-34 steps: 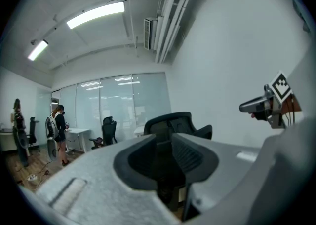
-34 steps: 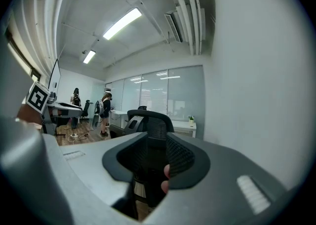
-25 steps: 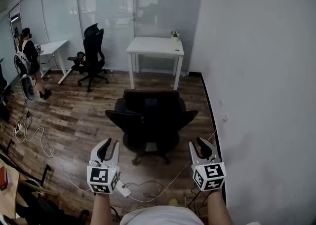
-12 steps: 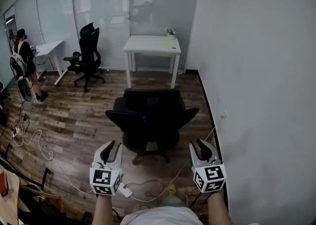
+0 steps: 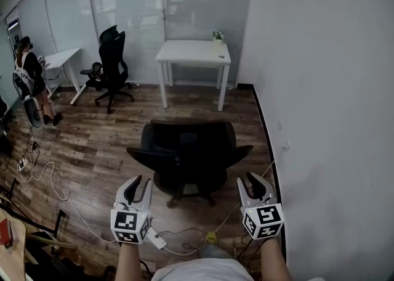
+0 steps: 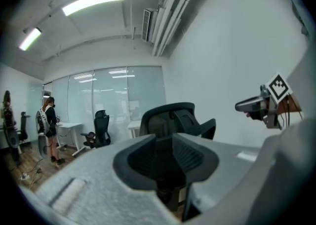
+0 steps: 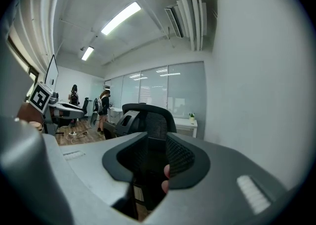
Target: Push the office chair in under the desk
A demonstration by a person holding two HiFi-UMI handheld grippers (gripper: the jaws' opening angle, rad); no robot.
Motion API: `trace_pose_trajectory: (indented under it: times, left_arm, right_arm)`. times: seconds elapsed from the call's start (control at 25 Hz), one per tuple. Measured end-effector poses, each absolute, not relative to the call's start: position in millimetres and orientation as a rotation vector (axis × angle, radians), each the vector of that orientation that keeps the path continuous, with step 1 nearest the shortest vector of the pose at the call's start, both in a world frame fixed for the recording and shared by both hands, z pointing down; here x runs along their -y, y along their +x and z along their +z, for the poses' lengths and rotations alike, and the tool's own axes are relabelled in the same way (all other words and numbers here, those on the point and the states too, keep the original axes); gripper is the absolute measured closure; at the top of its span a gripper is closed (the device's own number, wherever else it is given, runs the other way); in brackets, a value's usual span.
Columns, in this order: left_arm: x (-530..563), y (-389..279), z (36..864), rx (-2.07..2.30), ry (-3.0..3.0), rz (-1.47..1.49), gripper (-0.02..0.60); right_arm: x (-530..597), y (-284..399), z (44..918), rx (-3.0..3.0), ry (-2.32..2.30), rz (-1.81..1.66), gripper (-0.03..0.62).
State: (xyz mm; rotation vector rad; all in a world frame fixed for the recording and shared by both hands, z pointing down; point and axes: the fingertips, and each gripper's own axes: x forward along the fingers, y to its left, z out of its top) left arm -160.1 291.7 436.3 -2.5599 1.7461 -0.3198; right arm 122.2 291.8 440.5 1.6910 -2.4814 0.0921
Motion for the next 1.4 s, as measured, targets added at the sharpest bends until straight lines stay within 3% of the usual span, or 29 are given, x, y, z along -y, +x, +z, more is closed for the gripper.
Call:
trace_pose_trajectory:
  times: [0.6, 1.4]
  left_arm:
    - [-183.5, -128.0, 446.4, -1.870, -2.506, -0.389, 0.476]
    - [-155.5, -126.7, 452.3, -1.763, -2.556, -0.445, 0.476]
  right_arm:
    - [-163.2, 156.0, 452.0, 2.577, 1.512, 0.124, 0.497]
    - [-143.7, 152.0, 462.3, 2.554, 1.387, 0.088, 0.497]
